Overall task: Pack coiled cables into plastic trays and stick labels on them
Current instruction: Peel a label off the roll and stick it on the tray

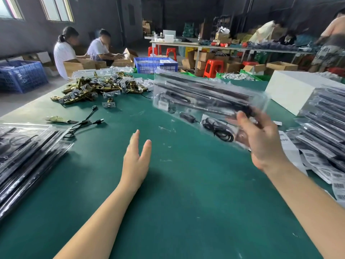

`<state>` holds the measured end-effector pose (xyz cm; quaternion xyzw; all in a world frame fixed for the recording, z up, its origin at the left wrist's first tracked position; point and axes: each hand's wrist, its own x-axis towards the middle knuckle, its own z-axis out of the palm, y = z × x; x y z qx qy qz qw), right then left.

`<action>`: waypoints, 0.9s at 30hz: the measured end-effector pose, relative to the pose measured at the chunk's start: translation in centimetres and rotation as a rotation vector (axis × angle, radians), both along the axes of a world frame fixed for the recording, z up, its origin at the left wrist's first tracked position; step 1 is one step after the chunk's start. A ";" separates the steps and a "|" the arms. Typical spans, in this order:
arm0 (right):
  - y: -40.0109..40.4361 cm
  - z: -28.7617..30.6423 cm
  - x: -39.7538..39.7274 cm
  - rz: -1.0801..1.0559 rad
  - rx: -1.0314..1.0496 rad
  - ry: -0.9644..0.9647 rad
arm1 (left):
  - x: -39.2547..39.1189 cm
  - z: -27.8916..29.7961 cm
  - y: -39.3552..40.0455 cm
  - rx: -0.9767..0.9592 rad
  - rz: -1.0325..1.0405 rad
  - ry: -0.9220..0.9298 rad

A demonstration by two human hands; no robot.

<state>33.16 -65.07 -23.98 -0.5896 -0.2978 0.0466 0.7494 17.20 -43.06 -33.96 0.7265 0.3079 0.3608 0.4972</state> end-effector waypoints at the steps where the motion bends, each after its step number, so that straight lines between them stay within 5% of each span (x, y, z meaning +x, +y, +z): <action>1: 0.0 0.4 -0.5 -0.050 -0.064 -0.256 | 0.1 0.6 -0.4 -0.184 -0.055 -0.127; 4: 0.7 -0.5 -2.1 -0.324 -0.379 -1.015 | 0.7 1.9 -1.8 -0.700 -0.215 -0.287; 7: 1.7 -3.3 -3.4 -0.461 -0.478 -1.472 | 1.0 2.3 -2.9 -0.867 -0.372 -0.224; 14: 2.4 -8.3 -4.8 -0.296 -0.751 -1.571 | 0.4 1.5 -3.8 -0.796 -0.503 -0.146; 16: 2.0 -8.1 -4.9 -0.128 -0.871 -1.302 | 0.4 1.2 -3.9 -0.753 -0.487 -0.135; 19: 1.0 -8.0 -6.5 -0.118 -0.928 -0.490 | 0.7 1.1 -3.8 -0.761 -0.440 -0.152; 23: 2.0 -7.7 -9.1 0.100 -0.240 0.608 | 1.3 1.1 -4.4 -0.768 -0.422 -0.211; 27: 4.2 -7.0 -9.9 0.050 0.081 0.977 | 1.7 1.0 -5.4 -0.738 -0.377 -0.251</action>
